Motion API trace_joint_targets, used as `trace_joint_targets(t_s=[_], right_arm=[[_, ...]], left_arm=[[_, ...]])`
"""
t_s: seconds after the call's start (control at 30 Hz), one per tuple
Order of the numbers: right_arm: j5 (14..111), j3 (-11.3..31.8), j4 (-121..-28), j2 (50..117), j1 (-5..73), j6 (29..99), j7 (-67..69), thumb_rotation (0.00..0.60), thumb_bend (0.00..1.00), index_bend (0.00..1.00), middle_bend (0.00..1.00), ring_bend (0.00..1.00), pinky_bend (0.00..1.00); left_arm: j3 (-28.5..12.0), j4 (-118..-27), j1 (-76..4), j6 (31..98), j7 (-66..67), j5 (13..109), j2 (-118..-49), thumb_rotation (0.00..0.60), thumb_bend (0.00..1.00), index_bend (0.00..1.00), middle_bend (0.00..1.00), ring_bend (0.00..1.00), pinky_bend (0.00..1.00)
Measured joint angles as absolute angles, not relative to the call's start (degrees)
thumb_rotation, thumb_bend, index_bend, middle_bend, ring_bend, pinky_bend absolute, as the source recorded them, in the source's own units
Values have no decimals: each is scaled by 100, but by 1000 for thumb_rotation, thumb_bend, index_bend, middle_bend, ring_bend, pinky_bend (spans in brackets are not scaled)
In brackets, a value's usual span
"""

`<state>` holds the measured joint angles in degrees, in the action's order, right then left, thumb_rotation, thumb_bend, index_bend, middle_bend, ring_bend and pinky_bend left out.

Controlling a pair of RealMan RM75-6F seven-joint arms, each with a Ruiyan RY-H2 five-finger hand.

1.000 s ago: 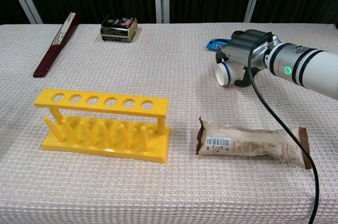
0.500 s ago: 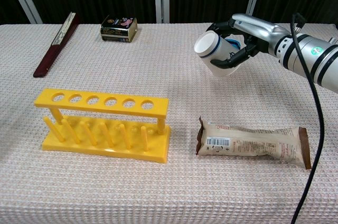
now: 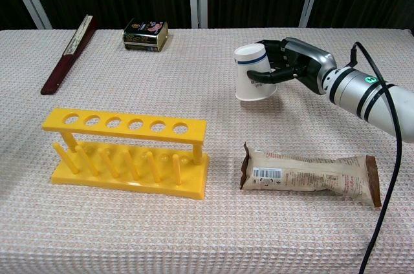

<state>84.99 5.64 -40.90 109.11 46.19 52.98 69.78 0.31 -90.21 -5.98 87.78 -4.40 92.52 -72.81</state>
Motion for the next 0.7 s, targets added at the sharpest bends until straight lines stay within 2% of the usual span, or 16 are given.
trace_joint_targets(t_s=[0.17, 0.27, 0.37, 0.53, 0.7], right_arm=[[8832, 332, -3759, 11078, 4659, 5338, 7284, 600, 250, 167, 172, 53, 11], [8928, 256, -3749, 11031, 4620, 5511, 7250, 600, 199, 64, 122, 11, 0], [9024, 193, -3850, 10882, 4546, 5772, 7097, 600, 180, 1, 88, 0, 0], [9117, 156, -4315, 10423, 4334, 6307, 6431, 600, 198, 5, 96, 0, 0], [9039, 191, -4901, 9917, 4021, 6708, 5097, 600, 249, 65, 139, 0, 0]], left_arm=[[35, -9005, -597, 8771, -454, 9251, -7288, 600, 61, 195, 99, 52, 163], [37, -9005, -602, 8772, -448, 9268, -7283, 600, 61, 196, 99, 52, 163], [35, -9020, -600, 8794, -428, 9288, -7272, 600, 61, 196, 99, 52, 163], [22, -9027, -595, 8808, -384, 9279, -7254, 600, 61, 195, 99, 52, 163], [-21, -8982, -554, 8839, -127, 9165, -7231, 600, 61, 196, 99, 52, 163]])
